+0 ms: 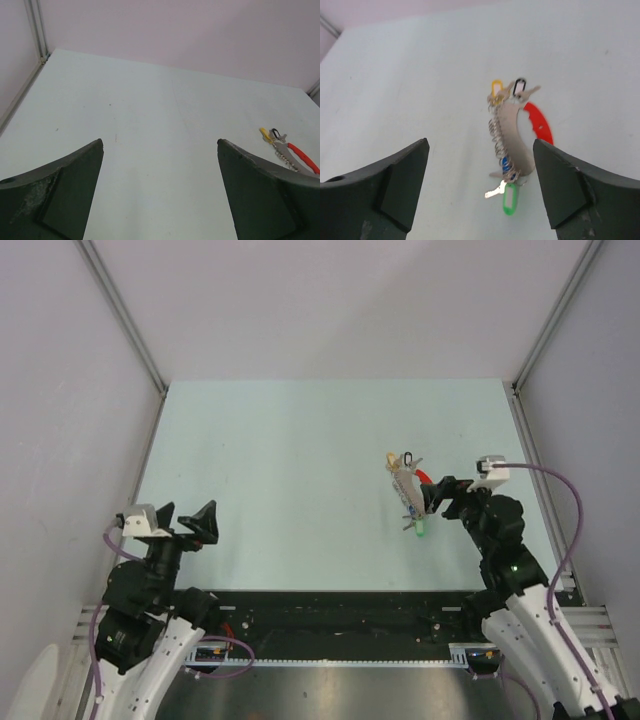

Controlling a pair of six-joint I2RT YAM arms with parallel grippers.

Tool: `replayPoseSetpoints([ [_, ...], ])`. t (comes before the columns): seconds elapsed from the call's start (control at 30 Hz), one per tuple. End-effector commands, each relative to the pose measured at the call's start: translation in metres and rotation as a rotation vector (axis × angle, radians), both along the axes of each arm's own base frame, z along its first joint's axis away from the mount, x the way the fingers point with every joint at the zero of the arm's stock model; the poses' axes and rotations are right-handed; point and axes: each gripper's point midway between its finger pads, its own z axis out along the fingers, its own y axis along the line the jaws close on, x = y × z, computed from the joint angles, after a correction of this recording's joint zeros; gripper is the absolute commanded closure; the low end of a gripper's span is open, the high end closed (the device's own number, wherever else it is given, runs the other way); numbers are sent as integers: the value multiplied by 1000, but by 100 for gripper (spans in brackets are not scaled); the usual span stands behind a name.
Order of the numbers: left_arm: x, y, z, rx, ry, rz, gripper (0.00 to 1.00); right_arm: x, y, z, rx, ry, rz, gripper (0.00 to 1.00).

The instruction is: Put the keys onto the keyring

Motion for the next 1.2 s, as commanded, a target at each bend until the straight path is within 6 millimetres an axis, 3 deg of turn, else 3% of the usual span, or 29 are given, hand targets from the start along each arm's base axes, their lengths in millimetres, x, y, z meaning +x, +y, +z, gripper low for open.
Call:
replayPoseSetpoints([
  [0.0,-1,24,-8,-56,4,138,0,-11,-39,69,78,-219,-200,1],
  [0.23,10,30,-20,-65,-6,196,0,-47,-73,116,106,-428,-312,0],
  [0.43,4,40,-12,-130,-62,243,0,-70,-99,137,177,-530,-419,0],
  [0.83,-4,47,4,-89,-100,260,0,-71,-107,132,155,-517,-467,0],
  [1.17,-4,48,14,-51,-115,259,0,-71,-100,128,151,-495,-424,0],
])
